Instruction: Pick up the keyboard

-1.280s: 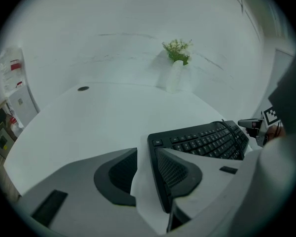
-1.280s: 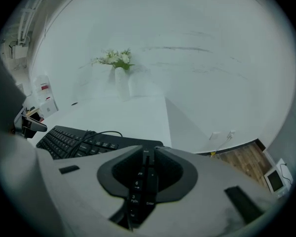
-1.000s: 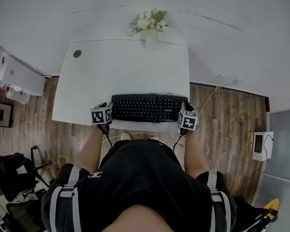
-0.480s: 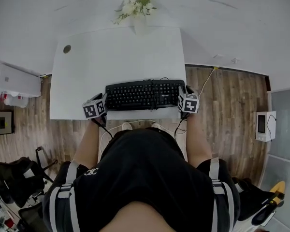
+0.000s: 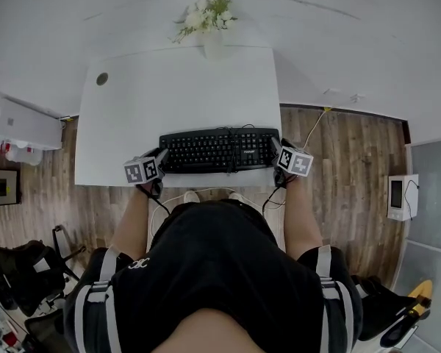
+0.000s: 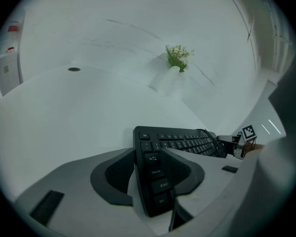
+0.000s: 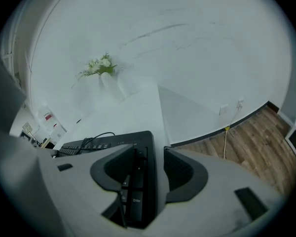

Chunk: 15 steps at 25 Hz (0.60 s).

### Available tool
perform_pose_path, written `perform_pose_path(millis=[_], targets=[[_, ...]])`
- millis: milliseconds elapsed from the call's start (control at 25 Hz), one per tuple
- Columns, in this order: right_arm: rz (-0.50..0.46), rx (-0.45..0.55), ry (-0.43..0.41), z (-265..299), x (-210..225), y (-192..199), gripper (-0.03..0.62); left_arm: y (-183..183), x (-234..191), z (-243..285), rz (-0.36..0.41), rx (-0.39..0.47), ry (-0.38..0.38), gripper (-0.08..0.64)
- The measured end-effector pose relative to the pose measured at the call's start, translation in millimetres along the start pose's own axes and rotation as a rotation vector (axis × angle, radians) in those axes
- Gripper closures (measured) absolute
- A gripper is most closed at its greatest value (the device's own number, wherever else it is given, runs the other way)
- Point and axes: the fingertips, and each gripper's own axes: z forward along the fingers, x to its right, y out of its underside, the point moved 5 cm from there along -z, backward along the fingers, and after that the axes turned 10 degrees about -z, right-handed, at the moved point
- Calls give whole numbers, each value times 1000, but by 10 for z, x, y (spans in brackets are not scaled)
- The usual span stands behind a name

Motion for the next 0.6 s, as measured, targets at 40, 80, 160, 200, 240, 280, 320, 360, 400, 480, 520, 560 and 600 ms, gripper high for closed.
perform_pose_path(millis=[40,80,160,200,240,280,320,360,400,480,520,560,600], targets=[[0,-2,-5,0,1,-1,394,16,8,20,11,-12,-6,373],[1,-5,-9,-2,1,-2,394,26,9,34,23,-20,-15,371],[7,-12,-19,-5,-3,-5,394,29,-5,49,36,-29,-27,370],[11,-16,-25,-4,-7,-7,394,26,-19,54,36,-34,-30,363],[16,-19,-35,0,-13,-8,395,23,-35,59,32,-40,-32,351],[25,-22,-48,4,-22,-7,400,21,-53,64,25,-46,-33,343],[37,-24,-63,8,-34,-3,423,18,-68,67,14,-49,-30,334],[49,-25,-74,10,-43,4,437,16,-81,69,2,-51,-26,330],[56,-25,-79,9,-47,10,437,16,-91,70,-11,-53,-21,325],[59,-22,-81,5,-49,12,437,16,-99,67,-23,-52,-13,324],[59,-20,-82,5,-50,8,437,15,-102,66,-24,-49,-10,324],[59,-20,-83,5,-51,4,437,15,-103,65,-24,-45,-9,324],[61,-21,-84,4,-51,2,437,15,-105,64,-24,-42,-9,324]])
